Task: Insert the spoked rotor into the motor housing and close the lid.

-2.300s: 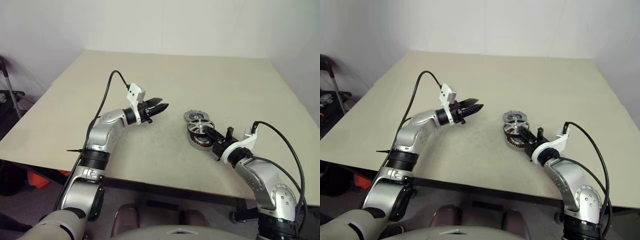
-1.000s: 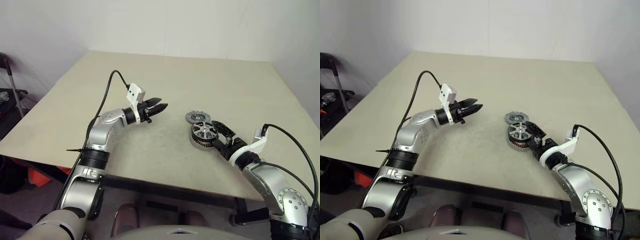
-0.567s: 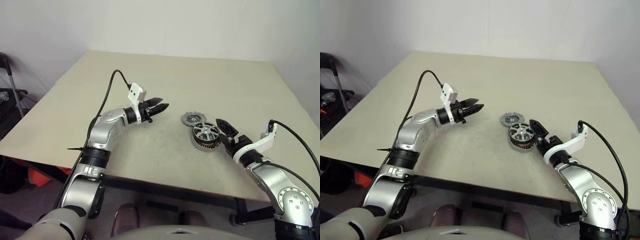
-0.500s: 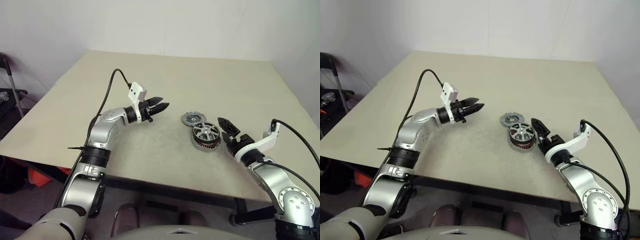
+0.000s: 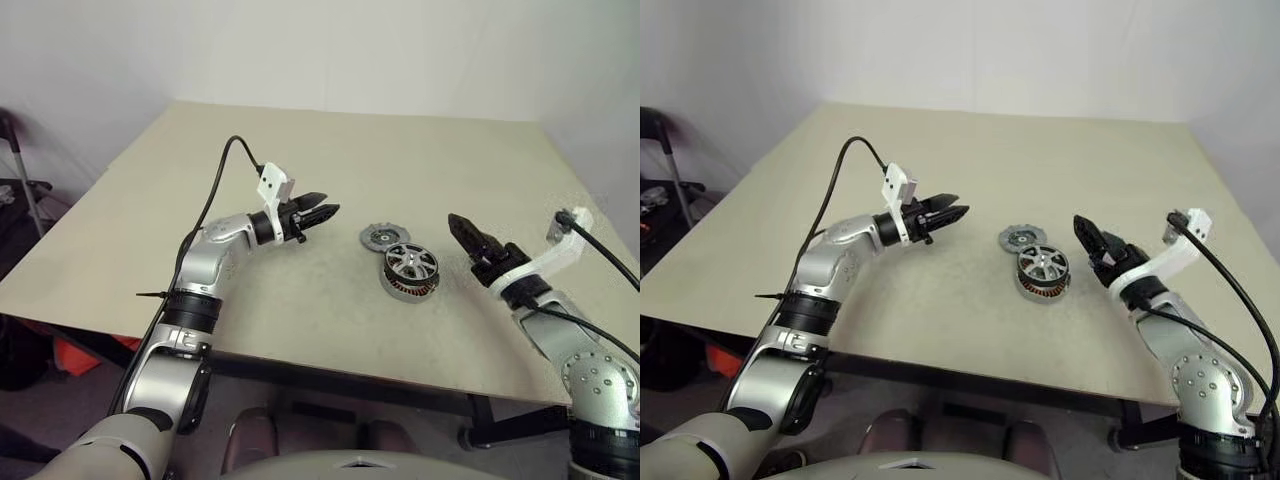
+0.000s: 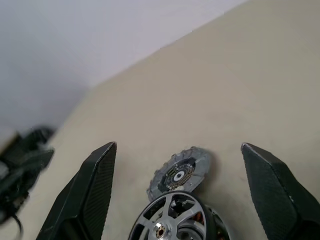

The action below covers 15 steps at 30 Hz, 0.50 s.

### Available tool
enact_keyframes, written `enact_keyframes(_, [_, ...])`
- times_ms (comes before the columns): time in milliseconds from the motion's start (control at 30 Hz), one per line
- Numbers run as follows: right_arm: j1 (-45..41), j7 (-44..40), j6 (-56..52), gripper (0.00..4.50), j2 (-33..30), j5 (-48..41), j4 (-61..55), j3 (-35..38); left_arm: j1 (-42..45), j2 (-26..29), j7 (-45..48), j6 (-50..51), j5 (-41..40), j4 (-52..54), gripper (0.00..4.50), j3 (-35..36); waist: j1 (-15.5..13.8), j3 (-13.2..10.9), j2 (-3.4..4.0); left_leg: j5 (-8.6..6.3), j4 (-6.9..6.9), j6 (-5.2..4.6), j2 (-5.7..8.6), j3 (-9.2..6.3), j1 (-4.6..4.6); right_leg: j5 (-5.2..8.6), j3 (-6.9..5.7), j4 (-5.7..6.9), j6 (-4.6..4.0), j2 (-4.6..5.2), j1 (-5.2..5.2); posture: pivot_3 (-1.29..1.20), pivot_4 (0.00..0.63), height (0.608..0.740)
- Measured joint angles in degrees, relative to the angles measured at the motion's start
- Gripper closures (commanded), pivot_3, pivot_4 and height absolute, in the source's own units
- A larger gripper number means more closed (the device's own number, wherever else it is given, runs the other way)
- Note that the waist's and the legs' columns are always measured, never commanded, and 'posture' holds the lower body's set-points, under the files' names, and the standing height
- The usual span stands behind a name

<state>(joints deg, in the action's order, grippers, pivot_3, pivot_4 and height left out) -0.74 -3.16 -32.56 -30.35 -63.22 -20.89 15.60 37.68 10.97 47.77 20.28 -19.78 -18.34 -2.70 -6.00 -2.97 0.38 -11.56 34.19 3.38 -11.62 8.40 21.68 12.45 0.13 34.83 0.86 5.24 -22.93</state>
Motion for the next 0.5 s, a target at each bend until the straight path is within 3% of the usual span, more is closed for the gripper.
enact_keyframes(33, [-1.15,-1.34,-0.44,0.02,-1.04,2.74,-0.35,-2.09,0.00,-0.04,-0.03,-0.02,0.04,-0.07,2.38,-0.01,0.06,0.00,0.00,0.00,0.00,0.00,-0.01,0.00,-0.01,0.00,0.00,0.00,0.00,-0.01,0.00,0.00,0.000,0.740])
enact_keyframes(133, [-4.08,-3.93,-1.45,0.61,-2.24,8.42,0.06,-5.71,0.00,-0.21,-0.12,-0.13,0.09,-0.15,2.38,-0.06,0.02,0.00,0.00,0.00,0.01,-0.01,0.01,0.00,-0.01,0.00,0.00,-0.01,-0.01,0.01,0.00,0.00,0.000,0.740])
enact_keyframes(300, [-8.98,-7.19,-3.72,2.37,-3.65,14.93,3.62,-8.40,-0.01,-0.14,-0.67,-0.38,0.14,-0.24,2.38,-0.03,-0.14,0.00,0.00,0.00,0.02,-0.03,0.01,0.00,-0.01,0.00,0.00,-0.01,-0.05,0.01,0.00,0.00,0.000,0.740])
enact_keyframes(500, [-9.82,-10.70,-7.26,2.37,-3.82,19.34,4.25,-11.13,-0.24,-0.13,-1.33,-0.41,0.14,-0.18,2.38,-0.01,-0.12,-0.01,0.01,-0.01,0.02,-0.07,-0.01,0.01,-0.02,0.01,0.00,-0.01,-0.07,0.00,0.00,0.00,0.000,0.740])
